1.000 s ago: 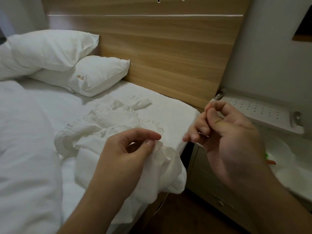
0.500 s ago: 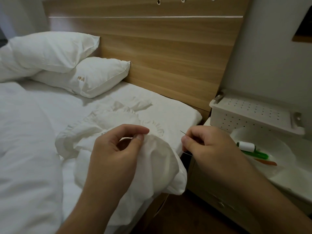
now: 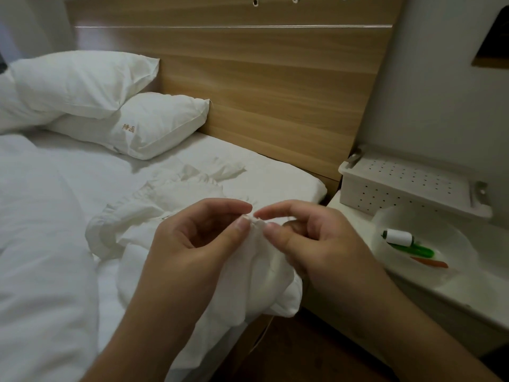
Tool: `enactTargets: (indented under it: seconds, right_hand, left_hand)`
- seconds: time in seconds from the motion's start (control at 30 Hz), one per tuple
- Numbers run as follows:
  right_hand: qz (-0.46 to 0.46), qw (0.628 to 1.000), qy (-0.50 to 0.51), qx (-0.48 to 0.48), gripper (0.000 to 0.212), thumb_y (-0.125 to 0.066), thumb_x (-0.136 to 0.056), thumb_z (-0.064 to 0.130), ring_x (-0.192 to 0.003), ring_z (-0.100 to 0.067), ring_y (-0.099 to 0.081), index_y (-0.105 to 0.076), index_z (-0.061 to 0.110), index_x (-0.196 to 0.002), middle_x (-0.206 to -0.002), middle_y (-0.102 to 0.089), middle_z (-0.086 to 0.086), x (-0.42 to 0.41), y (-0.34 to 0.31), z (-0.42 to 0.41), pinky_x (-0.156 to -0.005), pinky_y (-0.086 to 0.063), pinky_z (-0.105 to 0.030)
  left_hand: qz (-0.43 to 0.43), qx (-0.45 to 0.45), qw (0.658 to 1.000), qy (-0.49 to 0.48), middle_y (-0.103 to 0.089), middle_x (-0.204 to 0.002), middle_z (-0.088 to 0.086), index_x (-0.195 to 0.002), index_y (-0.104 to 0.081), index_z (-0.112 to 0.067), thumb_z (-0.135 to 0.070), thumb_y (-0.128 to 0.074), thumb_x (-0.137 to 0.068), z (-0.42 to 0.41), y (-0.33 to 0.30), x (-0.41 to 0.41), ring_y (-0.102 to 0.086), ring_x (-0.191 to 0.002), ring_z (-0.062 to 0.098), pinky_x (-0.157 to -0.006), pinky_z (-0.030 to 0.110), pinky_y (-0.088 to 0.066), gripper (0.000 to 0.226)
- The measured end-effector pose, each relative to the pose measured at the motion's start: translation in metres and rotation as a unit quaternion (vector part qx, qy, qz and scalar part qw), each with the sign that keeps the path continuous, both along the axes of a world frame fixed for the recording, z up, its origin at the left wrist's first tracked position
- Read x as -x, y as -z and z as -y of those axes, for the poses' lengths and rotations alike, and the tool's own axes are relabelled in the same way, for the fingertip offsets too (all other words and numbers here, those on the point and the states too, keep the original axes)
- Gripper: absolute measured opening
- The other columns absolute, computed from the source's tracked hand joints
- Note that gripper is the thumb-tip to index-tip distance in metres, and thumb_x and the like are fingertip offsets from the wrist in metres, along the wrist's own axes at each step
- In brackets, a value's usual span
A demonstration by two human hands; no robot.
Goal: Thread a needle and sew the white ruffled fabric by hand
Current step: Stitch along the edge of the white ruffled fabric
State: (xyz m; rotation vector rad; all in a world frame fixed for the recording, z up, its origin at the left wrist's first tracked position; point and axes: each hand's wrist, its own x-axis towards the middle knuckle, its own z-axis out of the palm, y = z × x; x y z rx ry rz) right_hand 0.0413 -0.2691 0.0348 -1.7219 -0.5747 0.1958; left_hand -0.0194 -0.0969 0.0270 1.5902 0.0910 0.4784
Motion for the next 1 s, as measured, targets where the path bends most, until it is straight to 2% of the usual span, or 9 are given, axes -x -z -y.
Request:
enactTargets:
  seconds: [0.1, 0.17, 0.27, 0.4, 0.57, 0.7, 0.8, 0.9, 1.0]
  right_hand:
    - [0.001, 1.000, -0.007, -0.007, 0.017, -0.070, -0.094, 0.039, -0.057, -0.031, -0.044, -0.076, 0.024, -0.099, -0.068, -0.054, -0.024, 0.003, 0.005, -0.006, -0.054, -0.039, -0.038]
    - [0.007, 1.000, 0.013, -0.005, 0.014, -0.071, -0.095, 0.033, -0.063, -0.040, -0.051, -0.075, 0.020, -0.094, -0.073, -0.057, -0.028, 0.002, 0.008, -0.007, -0.058, -0.044, -0.051]
    - [-0.003, 0.999, 0.033, -0.010, 0.011, -0.071, -0.095, 0.027, -0.070, -0.043, -0.056, -0.075, 0.018, -0.090, -0.076, -0.060, -0.028, 0.000, 0.007, -0.006, -0.065, -0.051, -0.055]
    - [0.012, 1.000, 0.029, -0.003, 0.011, -0.068, -0.097, 0.024, -0.086, -0.047, -0.063, -0.075, 0.020, -0.091, -0.085, -0.067, -0.027, -0.001, 0.010, -0.005, -0.076, -0.053, -0.065]
    - [0.021, 0.999, 0.024, 0.024, 0.015, -0.062, -0.100, 0.024, -0.089, -0.010, -0.071, -0.075, 0.025, -0.094, -0.087, -0.075, 0.006, 0.000, 0.012, -0.002, -0.080, -0.061, -0.038]
    - [0.083, 0.993, 0.060, 0.064, 0.016, -0.061, -0.100, 0.028, -0.089, -0.007, -0.069, -0.075, 0.029, -0.093, -0.086, -0.073, 0.012, -0.003, 0.012, -0.002, -0.076, -0.061, -0.034]
    - [0.130, 0.984, 0.093, 0.073, 0.011, -0.063, -0.098, 0.030, -0.068, -0.010, -0.065, -0.072, 0.031, -0.093, -0.072, -0.068, 0.006, -0.003, 0.013, -0.001, -0.060, -0.057, -0.041]
    - [0.091, 0.990, 0.097, 0.037, 0.007, -0.062, -0.099, 0.026, -0.052, -0.007, -0.047, -0.066, 0.032, -0.099, -0.059, -0.050, 0.004, -0.002, 0.007, 0.003, -0.047, -0.046, -0.035]
    - [0.014, 0.997, 0.078, -0.022, 0.021, -0.052, -0.105, 0.017, -0.052, -0.008, -0.042, -0.067, 0.028, -0.096, -0.061, -0.048, 0.003, -0.003, 0.000, 0.006, -0.047, -0.037, -0.020]
  left_hand:
    - [0.003, 0.005, 1.000, 0.008, -0.082, -0.093, 0.005, -0.096, -0.085, -0.024, -0.009, -0.077, -0.088, 0.001, -0.001, 0.001, -0.079, -0.093, 0.017, -0.079, 0.021, -0.060, 0.018]
    - [-0.002, 0.010, 1.000, 0.001, -0.081, -0.090, 0.004, -0.094, -0.085, -0.024, -0.009, -0.078, -0.087, 0.000, -0.001, 0.001, -0.077, -0.088, 0.011, -0.070, 0.015, -0.057, 0.018]
    - [-0.013, 0.027, 1.000, 0.001, -0.081, -0.087, 0.002, -0.091, -0.086, -0.024, -0.009, -0.078, -0.086, 0.001, -0.006, 0.002, -0.073, -0.078, 0.002, -0.058, 0.009, -0.049, 0.018]
    - [-0.043, 0.059, 0.997, 0.017, -0.081, -0.090, 0.004, -0.095, -0.086, -0.022, -0.016, -0.079, -0.081, -0.004, -0.002, 0.000, -0.076, -0.084, 0.006, -0.066, 0.014, -0.054, 0.017]
    - [-0.065, 0.072, 0.994, 0.039, -0.082, -0.093, 0.011, -0.097, -0.086, -0.022, -0.022, -0.082, -0.073, -0.004, -0.001, -0.002, -0.079, -0.091, 0.018, -0.073, 0.021, -0.060, 0.025]
    - [-0.057, 0.070, 0.996, 0.018, -0.083, -0.094, 0.009, -0.095, -0.086, -0.022, -0.019, -0.083, -0.073, -0.004, -0.001, -0.002, -0.080, -0.094, 0.020, -0.081, 0.027, -0.060, 0.022]
    - [-0.055, 0.073, 0.996, 0.002, -0.083, -0.095, 0.005, -0.094, -0.086, -0.023, -0.015, -0.084, -0.077, -0.004, -0.003, -0.001, -0.080, -0.095, 0.016, -0.085, 0.031, -0.057, 0.019]
    - [-0.049, 0.078, 0.996, -0.015, -0.083, -0.095, 0.003, -0.093, -0.086, -0.025, -0.018, -0.084, -0.075, -0.003, -0.003, -0.001, -0.080, -0.096, 0.015, -0.086, 0.030, -0.056, 0.019]
    - [-0.046, 0.085, 0.995, -0.029, -0.084, -0.095, 0.001, -0.092, -0.086, -0.024, -0.019, -0.085, -0.074, -0.004, -0.003, -0.001, -0.080, -0.095, 0.014, -0.082, 0.025, -0.057, 0.019]
